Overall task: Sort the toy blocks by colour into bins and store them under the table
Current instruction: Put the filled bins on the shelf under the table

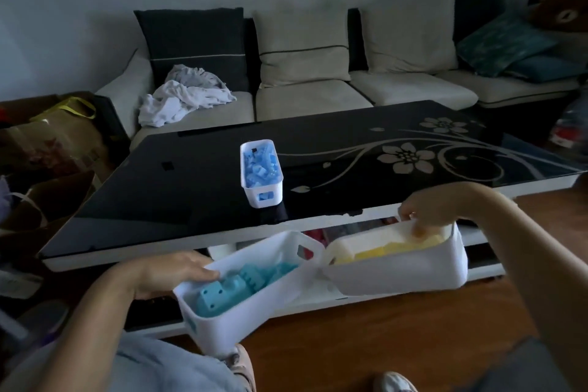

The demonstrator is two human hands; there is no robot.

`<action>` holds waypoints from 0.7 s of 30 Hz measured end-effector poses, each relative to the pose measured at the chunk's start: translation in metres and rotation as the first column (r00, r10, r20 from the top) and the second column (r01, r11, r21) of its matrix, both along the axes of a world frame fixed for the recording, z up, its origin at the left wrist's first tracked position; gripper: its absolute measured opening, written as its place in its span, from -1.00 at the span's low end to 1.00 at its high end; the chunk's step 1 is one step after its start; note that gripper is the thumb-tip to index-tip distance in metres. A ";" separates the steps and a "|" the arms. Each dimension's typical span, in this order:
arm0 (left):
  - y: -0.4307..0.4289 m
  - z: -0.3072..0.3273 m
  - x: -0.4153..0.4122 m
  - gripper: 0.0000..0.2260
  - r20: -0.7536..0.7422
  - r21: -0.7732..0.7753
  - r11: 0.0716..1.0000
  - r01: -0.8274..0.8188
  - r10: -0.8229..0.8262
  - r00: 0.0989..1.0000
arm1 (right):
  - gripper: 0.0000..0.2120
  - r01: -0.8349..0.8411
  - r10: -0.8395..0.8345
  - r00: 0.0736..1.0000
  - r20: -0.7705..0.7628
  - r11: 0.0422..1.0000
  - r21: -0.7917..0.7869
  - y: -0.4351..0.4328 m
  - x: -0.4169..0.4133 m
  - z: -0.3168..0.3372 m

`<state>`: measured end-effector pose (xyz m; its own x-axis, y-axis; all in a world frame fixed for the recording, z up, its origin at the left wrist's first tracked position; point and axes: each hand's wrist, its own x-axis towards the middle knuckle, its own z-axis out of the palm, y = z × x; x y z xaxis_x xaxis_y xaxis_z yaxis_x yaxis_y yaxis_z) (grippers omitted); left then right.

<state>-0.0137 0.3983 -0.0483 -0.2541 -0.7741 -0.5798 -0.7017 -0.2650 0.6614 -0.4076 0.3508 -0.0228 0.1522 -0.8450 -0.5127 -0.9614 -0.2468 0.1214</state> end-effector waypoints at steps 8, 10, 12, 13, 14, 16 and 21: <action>-0.033 -0.088 -0.033 -0.89 0.101 0.138 0.988 -0.076 0.062 0.993 | -0.66 0.121 -0.124 0.992 0.037 0.990 0.074 -0.015 -0.001 -0.086; -0.038 -0.111 -0.042 -0.88 0.110 0.158 0.977 -0.140 0.124 0.986 | -0.69 0.158 -0.163 0.984 0.068 0.985 0.075 -0.022 0.004 -0.112; -0.041 -0.135 -0.049 -0.86 0.076 0.173 0.956 -0.235 0.225 0.971 | -0.69 0.175 -0.181 0.977 0.115 0.983 0.058 -0.030 0.012 -0.137; -0.043 -0.148 -0.051 -0.86 0.036 0.188 0.937 -0.294 0.292 0.956 | -0.68 0.200 -0.207 0.964 0.167 0.978 0.059 -0.033 0.018 -0.146; -0.045 -0.160 -0.051 -0.86 -0.005 0.199 0.915 -0.351 0.359 0.933 | -0.67 0.263 -0.271 0.932 0.240 0.963 0.066 -0.036 0.023 -0.156; -0.049 -0.183 -0.050 -0.83 -0.091 0.207 0.868 -0.451 0.476 0.875 | -0.68 0.284 -0.293 0.892 0.344 0.956 0.077 -0.045 0.036 -0.183; -0.065 -0.225 -0.049 -0.84 -0.197 0.229 0.750 -0.621 0.660 0.725 | -0.68 0.512 -0.425 0.692 0.584 0.859 0.020 -0.055 0.098 -0.240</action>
